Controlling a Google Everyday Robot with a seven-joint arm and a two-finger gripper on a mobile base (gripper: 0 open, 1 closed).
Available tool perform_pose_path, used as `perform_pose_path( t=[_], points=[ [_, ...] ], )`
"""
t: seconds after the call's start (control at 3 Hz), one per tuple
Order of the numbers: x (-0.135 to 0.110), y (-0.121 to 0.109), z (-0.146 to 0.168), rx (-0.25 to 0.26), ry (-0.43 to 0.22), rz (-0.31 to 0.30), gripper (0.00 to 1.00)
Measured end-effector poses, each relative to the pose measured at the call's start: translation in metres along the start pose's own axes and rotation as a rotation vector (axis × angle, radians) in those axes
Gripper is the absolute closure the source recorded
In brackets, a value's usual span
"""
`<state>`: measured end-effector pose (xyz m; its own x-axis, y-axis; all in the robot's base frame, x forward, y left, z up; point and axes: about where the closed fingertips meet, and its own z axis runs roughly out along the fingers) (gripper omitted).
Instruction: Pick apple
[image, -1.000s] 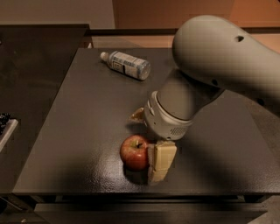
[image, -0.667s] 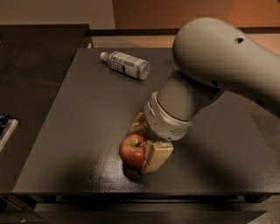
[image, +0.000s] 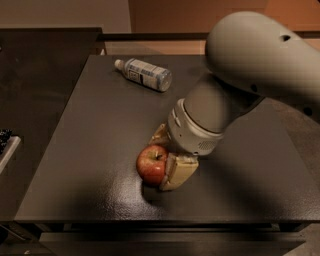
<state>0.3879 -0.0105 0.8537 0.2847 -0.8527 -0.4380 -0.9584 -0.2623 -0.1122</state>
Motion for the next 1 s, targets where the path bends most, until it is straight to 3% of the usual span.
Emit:
perform_pose_path(
  t=[0.33,1.0],
  points=[
    [-0.005,-0.012,-0.020,0.046,-0.007,0.015,1.00],
    [-0.006,-0.039,-0.061,0.120,0.015,0.068,1.00]
  ],
)
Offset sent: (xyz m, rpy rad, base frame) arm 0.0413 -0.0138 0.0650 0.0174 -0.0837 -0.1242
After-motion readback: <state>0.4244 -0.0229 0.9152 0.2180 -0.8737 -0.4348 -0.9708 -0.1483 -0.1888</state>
